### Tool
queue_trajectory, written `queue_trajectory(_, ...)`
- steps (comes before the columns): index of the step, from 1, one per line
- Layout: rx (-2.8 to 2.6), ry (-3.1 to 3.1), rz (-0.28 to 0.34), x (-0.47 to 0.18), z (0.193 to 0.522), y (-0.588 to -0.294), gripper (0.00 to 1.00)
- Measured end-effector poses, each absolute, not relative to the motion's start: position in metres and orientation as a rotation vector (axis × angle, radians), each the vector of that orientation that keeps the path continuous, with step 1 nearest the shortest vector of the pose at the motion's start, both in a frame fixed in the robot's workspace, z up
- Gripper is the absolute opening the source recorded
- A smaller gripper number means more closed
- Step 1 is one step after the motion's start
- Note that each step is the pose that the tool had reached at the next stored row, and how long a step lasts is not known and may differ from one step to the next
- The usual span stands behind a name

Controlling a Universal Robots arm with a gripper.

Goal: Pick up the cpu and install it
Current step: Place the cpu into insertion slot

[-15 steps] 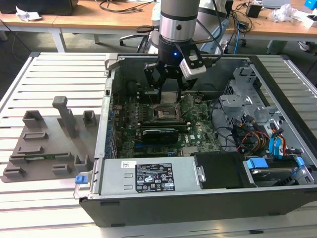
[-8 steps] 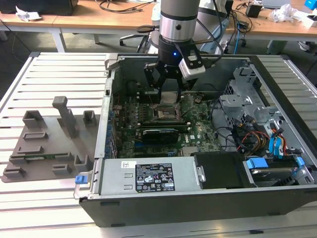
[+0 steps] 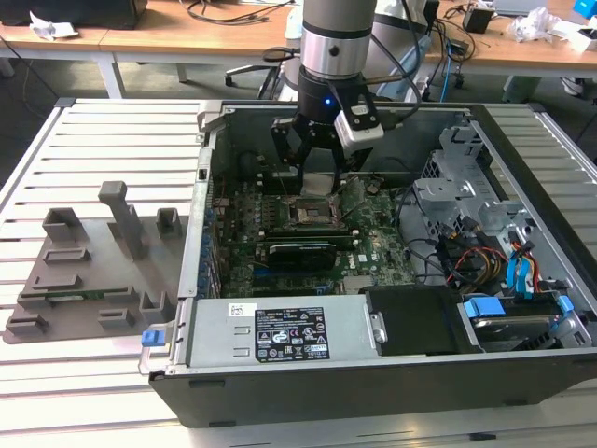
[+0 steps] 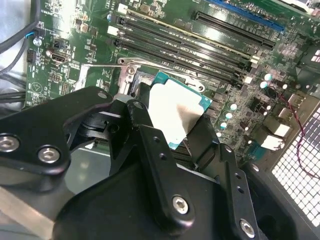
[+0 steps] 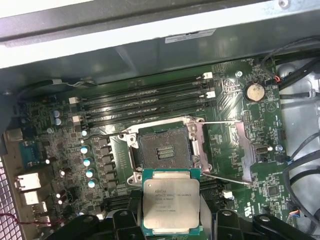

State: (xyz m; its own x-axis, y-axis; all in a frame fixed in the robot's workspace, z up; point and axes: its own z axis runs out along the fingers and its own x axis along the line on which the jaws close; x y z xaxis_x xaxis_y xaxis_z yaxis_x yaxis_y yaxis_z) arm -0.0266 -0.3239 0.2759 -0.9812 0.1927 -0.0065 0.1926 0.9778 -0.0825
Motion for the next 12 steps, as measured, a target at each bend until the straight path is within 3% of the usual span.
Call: queue_trajectory(12, -0.424, -3.106, 0.152, -0.0266, 0.2756, -0.3238, 0.55)
